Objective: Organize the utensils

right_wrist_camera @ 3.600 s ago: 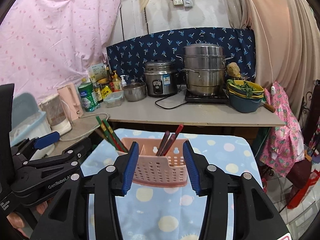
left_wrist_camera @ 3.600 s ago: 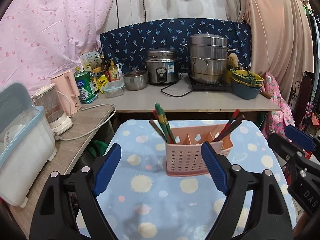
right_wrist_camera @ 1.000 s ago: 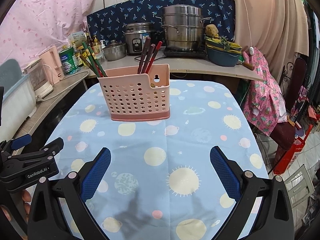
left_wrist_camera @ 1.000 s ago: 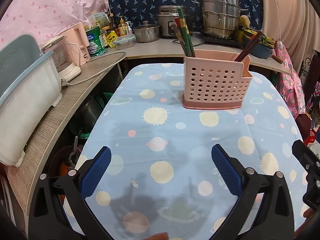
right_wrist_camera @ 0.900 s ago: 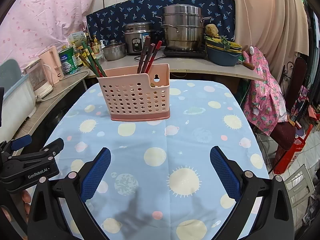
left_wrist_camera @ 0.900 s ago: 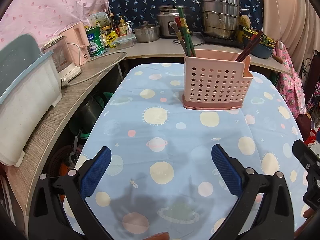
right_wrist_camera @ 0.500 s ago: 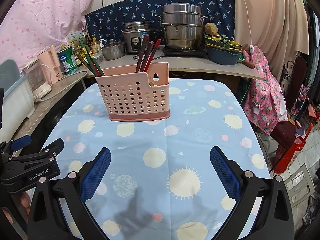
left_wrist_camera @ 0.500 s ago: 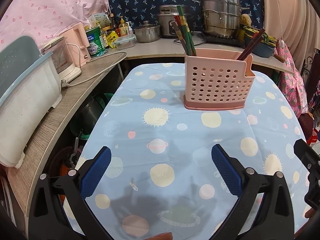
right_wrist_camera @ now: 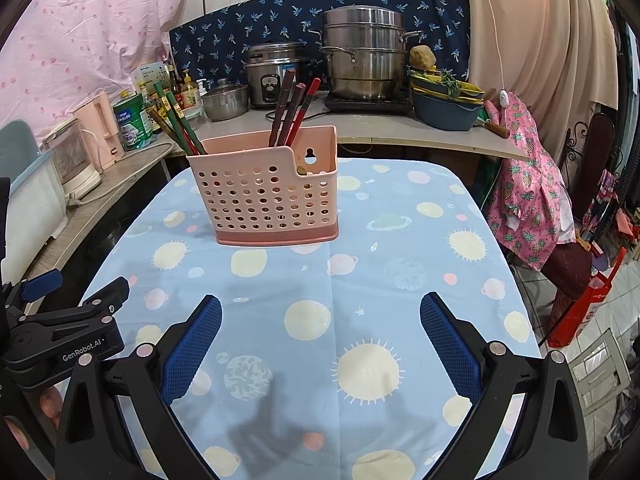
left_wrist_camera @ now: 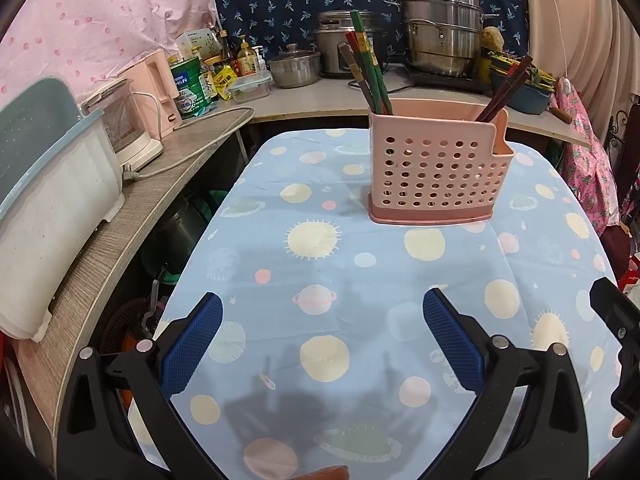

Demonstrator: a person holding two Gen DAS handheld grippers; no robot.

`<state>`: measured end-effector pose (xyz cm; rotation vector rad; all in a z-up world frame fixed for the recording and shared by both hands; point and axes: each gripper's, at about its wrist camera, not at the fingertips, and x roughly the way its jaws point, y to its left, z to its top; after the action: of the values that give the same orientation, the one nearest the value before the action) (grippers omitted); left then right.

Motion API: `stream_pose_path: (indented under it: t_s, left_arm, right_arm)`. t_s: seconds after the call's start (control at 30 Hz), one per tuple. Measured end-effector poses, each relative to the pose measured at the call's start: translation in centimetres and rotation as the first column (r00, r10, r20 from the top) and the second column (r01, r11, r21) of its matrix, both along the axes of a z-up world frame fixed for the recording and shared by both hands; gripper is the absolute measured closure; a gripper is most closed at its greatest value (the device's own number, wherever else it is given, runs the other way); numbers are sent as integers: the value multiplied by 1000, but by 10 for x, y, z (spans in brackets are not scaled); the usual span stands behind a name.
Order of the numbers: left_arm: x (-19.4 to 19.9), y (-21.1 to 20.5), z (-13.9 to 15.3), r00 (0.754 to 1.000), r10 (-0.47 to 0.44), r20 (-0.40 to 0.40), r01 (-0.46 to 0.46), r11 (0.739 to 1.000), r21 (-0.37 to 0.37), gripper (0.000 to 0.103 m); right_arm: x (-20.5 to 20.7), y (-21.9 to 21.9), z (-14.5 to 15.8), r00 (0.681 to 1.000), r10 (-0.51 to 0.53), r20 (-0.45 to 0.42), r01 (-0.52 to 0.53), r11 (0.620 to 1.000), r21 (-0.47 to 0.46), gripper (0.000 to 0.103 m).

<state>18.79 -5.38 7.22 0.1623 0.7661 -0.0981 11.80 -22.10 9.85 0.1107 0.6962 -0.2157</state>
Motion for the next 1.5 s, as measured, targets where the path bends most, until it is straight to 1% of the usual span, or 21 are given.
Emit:
stream_pose_path:
  t_s: [0.47, 0.57, 1.5]
  left_arm:
    - [9, -3, -4, 1000, 17, -6, -17, 1000, 4, 7]
    - [12, -3, -7, 1000, 11, -17, -11, 1000, 4, 7]
    - [14, -6, -8, 1000, 8, -14, -8, 1000, 9, 7]
  right_arm:
    - [11, -6, -6, 1000, 0, -7, 0, 1000, 4, 7]
    - [14, -7, -9, 1000, -3, -8, 3, 1000, 8, 7]
    - [21, -12, -17, 1000, -15, -20, 16, 1000, 12, 7]
